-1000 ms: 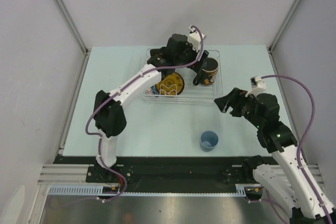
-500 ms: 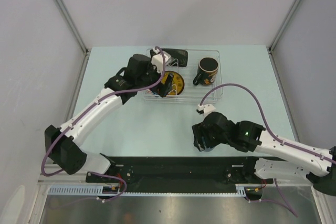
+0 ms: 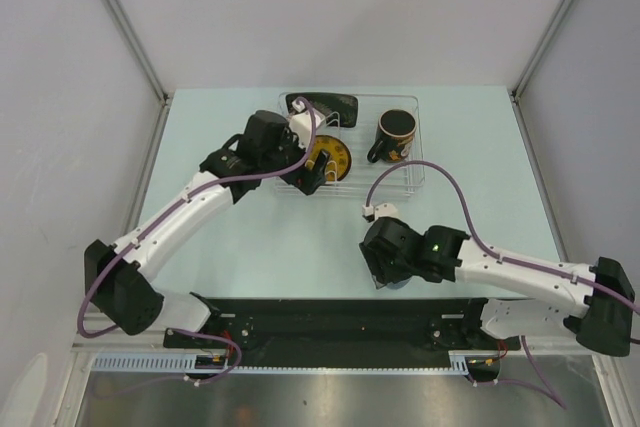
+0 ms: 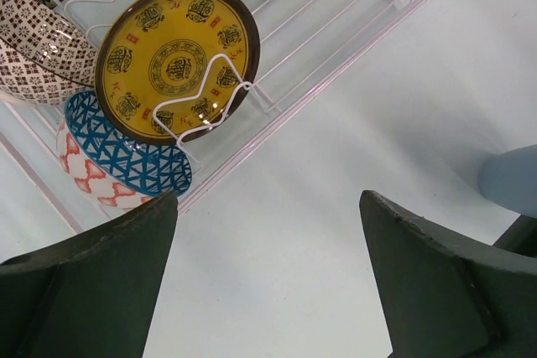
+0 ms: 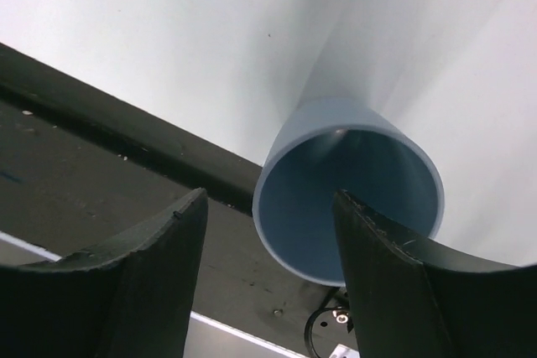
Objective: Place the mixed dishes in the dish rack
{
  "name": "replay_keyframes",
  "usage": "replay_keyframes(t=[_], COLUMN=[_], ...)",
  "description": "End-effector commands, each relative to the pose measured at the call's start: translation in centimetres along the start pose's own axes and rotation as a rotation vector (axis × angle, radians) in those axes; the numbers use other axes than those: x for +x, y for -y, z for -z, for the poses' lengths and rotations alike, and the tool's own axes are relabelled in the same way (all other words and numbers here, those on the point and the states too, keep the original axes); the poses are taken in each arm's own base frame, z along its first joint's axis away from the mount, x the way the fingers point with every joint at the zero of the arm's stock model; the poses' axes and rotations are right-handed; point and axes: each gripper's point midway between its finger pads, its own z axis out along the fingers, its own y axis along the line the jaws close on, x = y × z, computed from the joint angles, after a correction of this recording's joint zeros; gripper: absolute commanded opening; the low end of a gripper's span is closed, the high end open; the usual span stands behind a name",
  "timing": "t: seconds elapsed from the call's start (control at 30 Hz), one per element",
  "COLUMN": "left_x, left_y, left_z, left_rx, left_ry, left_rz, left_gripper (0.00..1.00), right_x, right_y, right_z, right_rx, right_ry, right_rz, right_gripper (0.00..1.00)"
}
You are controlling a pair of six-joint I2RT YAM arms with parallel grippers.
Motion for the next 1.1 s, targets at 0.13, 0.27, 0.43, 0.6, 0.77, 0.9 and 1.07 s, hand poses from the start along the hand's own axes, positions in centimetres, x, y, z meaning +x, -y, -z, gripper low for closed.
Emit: replay_keyframes(t=[0.13, 0.27, 0.43, 0.6, 0.77, 0.9, 1.07], left_x=[-2.9, -4.1, -4.8, -6.6, -8.5, -8.1, -7.4], left_y=[-0.2, -1.6, -3.1, -3.0, -1.3, 1.1, 3.1], left_z=[3.4, 4.6, 5.8, 8.0, 10.2, 11.1, 11.1], left_rx=[0.031, 0.018, 0.068, 0.288, 0.585, 0.83, 0.926], left_ry=[0.104, 0.164, 0.189, 0.259, 0.329, 0.294, 0.231], left_rz=[-0.012, 0.05, 0.165, 0.32, 0.422, 0.483, 0.493], left_gripper=[0.96, 0.98, 1.0, 1.0, 0.98, 0.97, 0.96], right_x=[-1.5, -1.7, -4.5, -12.5, -18.8, -22.7, -25.5], right_y=[-1.3, -1.3, -1.5, -3.9, -2.7, -3.3, -4.1], right_z=[-1.4, -1.3, 0.6, 9.1, 17.6, 23.2, 24.9], right_rx=[-0.004, -0.017, -0.097, -0.45, -0.738, -0.969, -1.159], right_ry=[0.004, 0.01, 0.086, 0.38, 0.669, 0.854, 0.873], right_rz=[0.038, 0.051, -0.013, -0.13, -0.287, -0.324, -0.391], right_gripper=[0.56, 0.37, 0.0, 0.0, 0.0, 0.0, 0.0])
